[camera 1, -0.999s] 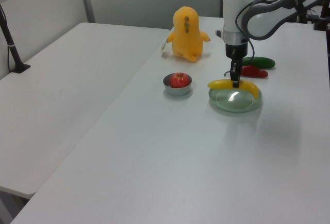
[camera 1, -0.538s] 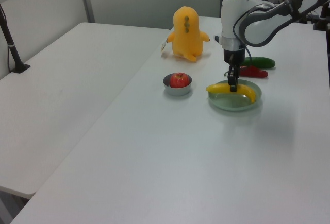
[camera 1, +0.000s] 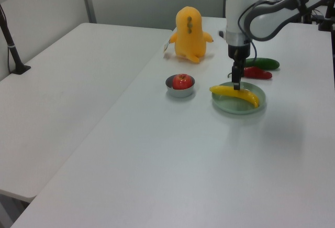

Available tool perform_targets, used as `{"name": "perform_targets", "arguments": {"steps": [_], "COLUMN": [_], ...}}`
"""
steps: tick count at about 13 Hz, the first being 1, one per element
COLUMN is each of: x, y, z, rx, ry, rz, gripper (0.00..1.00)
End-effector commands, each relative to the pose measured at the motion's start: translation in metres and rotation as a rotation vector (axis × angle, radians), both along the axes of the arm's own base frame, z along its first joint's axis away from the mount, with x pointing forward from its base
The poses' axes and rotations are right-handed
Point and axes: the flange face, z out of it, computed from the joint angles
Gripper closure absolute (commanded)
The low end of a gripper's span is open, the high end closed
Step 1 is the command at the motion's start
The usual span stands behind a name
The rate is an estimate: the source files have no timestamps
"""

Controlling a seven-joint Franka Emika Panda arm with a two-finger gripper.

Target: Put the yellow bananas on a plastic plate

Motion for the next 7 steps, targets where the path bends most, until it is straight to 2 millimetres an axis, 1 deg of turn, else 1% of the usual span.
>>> {"name": "perform_targets", "arguments": {"steps": [1, 2, 3, 4, 5, 6, 7], "x": [-0.014, -0.015, -0.014, -0.012, -0.010, -0.013, -0.020], "y": [0.005, 0.006, 0.006, 0.006, 0.003, 0.000, -0.003], "z": [0.066, 0.083, 0.104, 0.136, 0.158, 0.179, 0.198], "rx": [0.012, 0.006, 0.004, 0.004, 0.008, 0.012, 0.014], "ry": [-0.047, -0.046, -0.055, -0.062, -0.073, -0.070, -0.065], "rz": [-0.063, -0.101, -0.151, -0.210, -0.230, -0.235, -0.240], "gripper": [0.00, 0.00, 0.00, 0.00, 0.00, 0.00, 0.00]}}
